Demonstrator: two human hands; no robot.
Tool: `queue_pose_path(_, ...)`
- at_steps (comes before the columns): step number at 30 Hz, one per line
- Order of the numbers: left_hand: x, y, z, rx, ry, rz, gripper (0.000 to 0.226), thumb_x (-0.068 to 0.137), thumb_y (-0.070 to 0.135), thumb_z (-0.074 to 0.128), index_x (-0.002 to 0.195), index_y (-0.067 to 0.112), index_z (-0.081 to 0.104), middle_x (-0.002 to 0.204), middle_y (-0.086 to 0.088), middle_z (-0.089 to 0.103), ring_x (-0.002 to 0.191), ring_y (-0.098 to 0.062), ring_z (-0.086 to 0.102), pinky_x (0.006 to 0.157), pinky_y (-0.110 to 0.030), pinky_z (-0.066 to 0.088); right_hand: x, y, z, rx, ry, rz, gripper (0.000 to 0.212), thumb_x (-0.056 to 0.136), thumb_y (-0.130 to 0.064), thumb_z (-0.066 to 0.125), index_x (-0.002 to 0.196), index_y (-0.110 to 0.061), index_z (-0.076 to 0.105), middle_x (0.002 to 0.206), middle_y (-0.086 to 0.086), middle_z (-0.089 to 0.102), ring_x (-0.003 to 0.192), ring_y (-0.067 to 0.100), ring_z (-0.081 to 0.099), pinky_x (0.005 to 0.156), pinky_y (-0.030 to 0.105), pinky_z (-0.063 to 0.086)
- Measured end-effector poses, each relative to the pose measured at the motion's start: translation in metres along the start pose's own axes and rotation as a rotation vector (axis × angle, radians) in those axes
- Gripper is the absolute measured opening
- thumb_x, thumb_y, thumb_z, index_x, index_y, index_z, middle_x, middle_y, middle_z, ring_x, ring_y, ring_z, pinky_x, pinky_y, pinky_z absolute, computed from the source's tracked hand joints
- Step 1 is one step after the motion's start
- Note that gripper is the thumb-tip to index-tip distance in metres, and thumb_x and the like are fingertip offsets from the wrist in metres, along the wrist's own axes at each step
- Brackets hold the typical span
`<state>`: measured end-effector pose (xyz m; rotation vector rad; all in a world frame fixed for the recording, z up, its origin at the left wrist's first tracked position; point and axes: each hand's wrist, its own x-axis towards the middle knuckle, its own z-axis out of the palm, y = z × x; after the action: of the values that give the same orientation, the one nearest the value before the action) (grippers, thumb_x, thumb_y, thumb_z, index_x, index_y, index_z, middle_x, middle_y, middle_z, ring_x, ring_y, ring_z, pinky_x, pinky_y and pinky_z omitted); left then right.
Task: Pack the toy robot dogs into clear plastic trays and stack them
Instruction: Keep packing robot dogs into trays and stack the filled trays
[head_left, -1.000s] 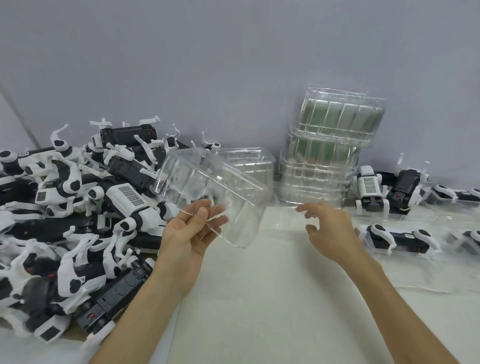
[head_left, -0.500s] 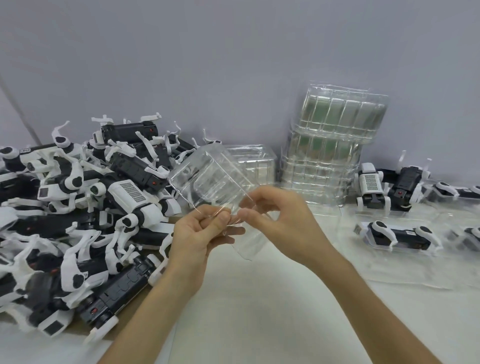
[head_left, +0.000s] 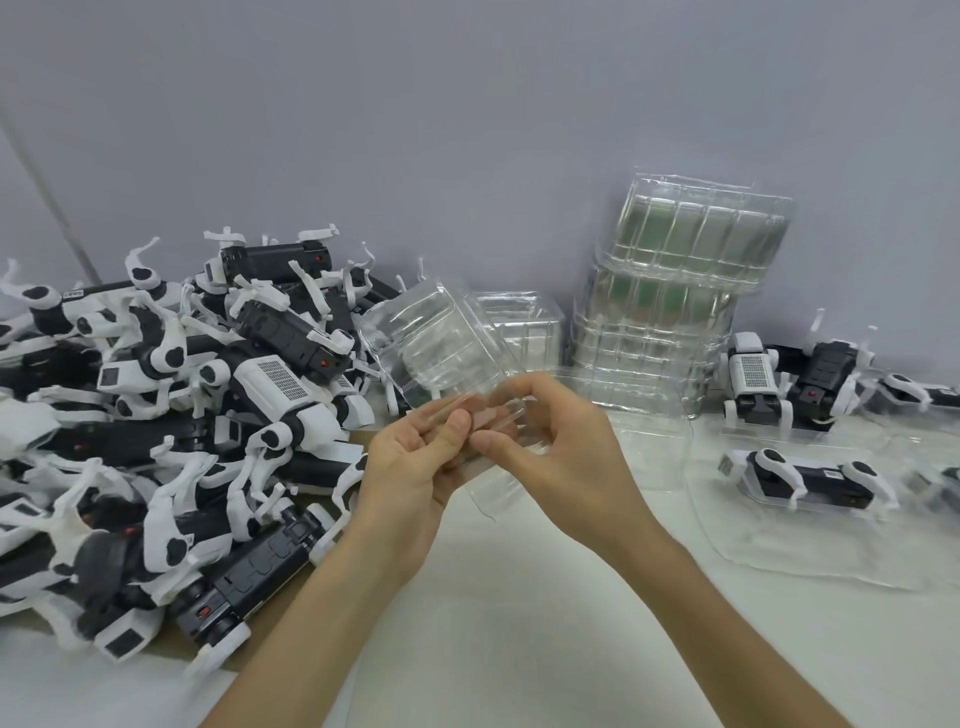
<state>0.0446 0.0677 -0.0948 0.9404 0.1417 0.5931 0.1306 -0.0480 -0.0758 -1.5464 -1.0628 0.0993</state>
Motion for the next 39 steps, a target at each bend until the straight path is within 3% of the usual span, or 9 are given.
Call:
queue_pose_path(16,0.0017,0.0009,-0.0022,0.076,0.142,-0.068,0.028,0.068,0.013,0.073,0.092,-0.001,0.069,0.080,-0.013,0.075,0.072,-0.017,0.074,0.061,-0.026,0.058,-0.0011,0.0030,0.0041,0.021,-0.035,0.033,0.022,0.084,-0.012,0.079,0.095,-0.025,0.064,0.085,-0.008,0.075,0.079,0.008,0.072,0.067,0.014,0.051)
queue_pose_path(21,0.0019,0.0011,-0.0025,0.119,0.180,-0.082,0.027,0.065,0.018,0.076,0.086,0.002,0.071,0.076,-0.012,0.075,0.065,-0.016,0.072,0.058,-0.025,0.057,-0.0021,0.0049,0.0061,0.010,-0.038,0.060,0.019,0.086,-0.015,0.078,0.096,-0.025,0.065,0.085,-0.010,0.075,0.076,0.011,0.072,0.067,0.021,0.054)
queue_pose_path(26,0.0009,-0.0046,-0.0025,0.117,0.184,-0.077,0.034,0.068,0.023,0.077,0.092,0.001,0.068,0.084,-0.011,0.075,0.076,-0.019,0.073,0.069,-0.029,0.061,-0.0016,0.0066,0.0047,0.009,-0.036,0.070,0.024,0.086,-0.013,0.077,0.106,-0.023,0.067,0.089,-0.010,0.075,0.075,0.009,0.071,0.066,0.015,0.051)
queue_pose_path(29,-0.0008,-0.0052,-0.0007,0.023,0.067,-0.060,0.038,0.083,0.021,0.069,0.109,-0.006,0.062,0.092,-0.013,0.074,0.087,-0.020,0.073,0.076,-0.028,0.059,-0.0014,0.0066,0.0031,-0.053,-0.003,0.012,0.028,0.085,-0.016,0.078,0.109,-0.026,0.066,0.088,-0.013,0.074,0.079,0.009,0.070,0.070,0.014,0.050)
queue_pose_path(32,-0.0031,-0.0011,0.0015,-0.013,-0.107,-0.082,0.040,0.100,0.020,0.052,0.127,-0.010,0.054,0.117,-0.021,0.069,0.113,-0.032,0.067,0.088,-0.030,0.055,-0.0026,0.0074,0.0051,-0.041,0.001,-0.003,0.029,0.086,-0.012,0.076,0.111,-0.025,0.065,0.087,-0.011,0.074,0.083,0.010,0.071,0.076,0.018,0.052)
queue_pose_path(36,-0.0034,0.0034,-0.0029,-0.033,-0.221,-0.113,0.035,0.101,0.018,0.046,0.127,-0.002,0.058,0.126,-0.024,0.065,0.120,-0.034,0.062,0.095,-0.032,0.053,-0.0035,0.0077,0.0053,-0.043,0.020,-0.016,0.033,0.087,-0.015,0.076,0.116,-0.026,0.064,0.091,-0.016,0.073,0.086,0.007,0.070,0.076,0.014,0.050)
queue_pose_path(39,-0.0013,0.0031,-0.0037,0.029,-0.223,-0.093,0.031,0.101,0.015,0.046,0.122,-0.001,0.063,0.121,-0.025,0.067,0.118,-0.033,0.065,0.094,-0.031,0.054,-0.0029,0.0075,0.0045,-0.049,0.008,-0.008,0.035,0.088,-0.017,0.075,0.118,-0.028,0.063,0.092,-0.014,0.074,0.089,0.008,0.071,0.080,0.019,0.053)
